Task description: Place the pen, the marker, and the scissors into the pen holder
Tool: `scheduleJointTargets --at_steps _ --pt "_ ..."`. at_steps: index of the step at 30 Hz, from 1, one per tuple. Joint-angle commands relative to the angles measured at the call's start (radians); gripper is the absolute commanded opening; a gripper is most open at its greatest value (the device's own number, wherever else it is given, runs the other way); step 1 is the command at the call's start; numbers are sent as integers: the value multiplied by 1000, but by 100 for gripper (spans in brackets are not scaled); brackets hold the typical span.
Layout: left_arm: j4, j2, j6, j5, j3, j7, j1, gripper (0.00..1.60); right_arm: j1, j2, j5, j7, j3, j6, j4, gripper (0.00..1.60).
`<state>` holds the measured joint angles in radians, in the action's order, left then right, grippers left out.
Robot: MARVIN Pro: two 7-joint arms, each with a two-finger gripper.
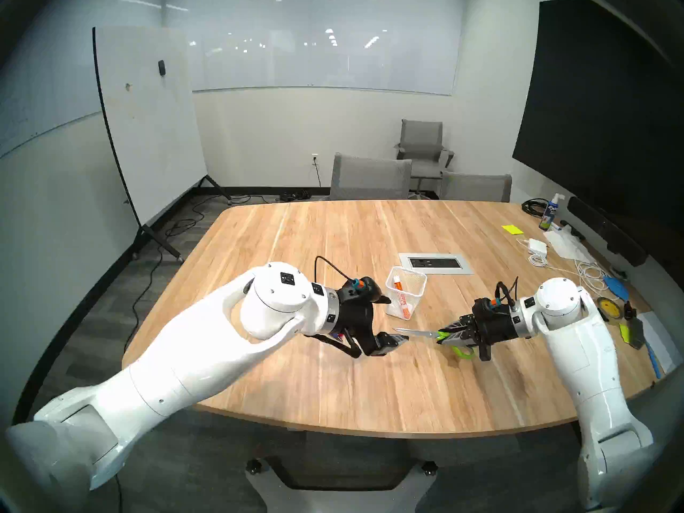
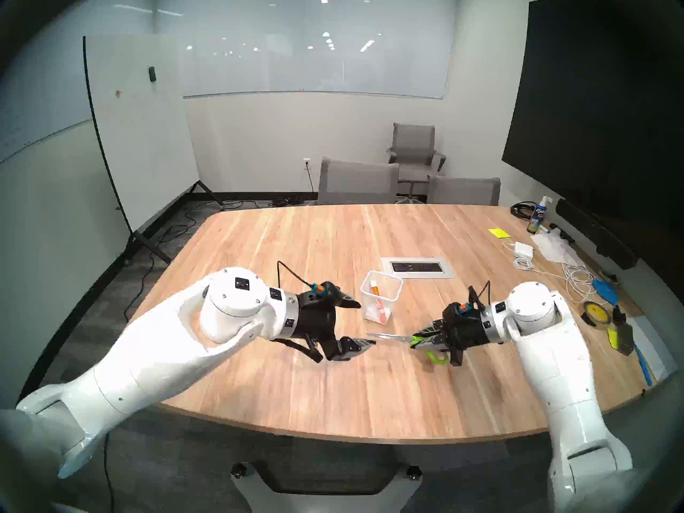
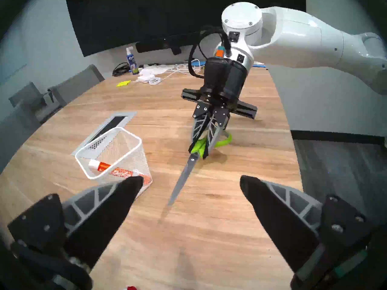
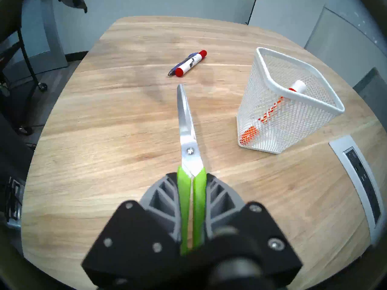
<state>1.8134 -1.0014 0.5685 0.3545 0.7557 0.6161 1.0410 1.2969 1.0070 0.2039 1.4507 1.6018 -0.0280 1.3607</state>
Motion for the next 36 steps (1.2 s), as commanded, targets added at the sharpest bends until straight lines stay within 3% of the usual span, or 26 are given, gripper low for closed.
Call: scheduleJointTargets --at_steps 1,17,36 --pt "-16 -44 -2 -11 -20 48 -80 160 -3 1 -7 2 8 -5 29 0" --pt "-129 -117 -8 -56 -109 129 -160 160 2 7 -4 24 9 -21 64 0" --pt "-183 -140 -28 -74 -127 174 -179 160 64 -9 -24 33 37 -28 151 0"
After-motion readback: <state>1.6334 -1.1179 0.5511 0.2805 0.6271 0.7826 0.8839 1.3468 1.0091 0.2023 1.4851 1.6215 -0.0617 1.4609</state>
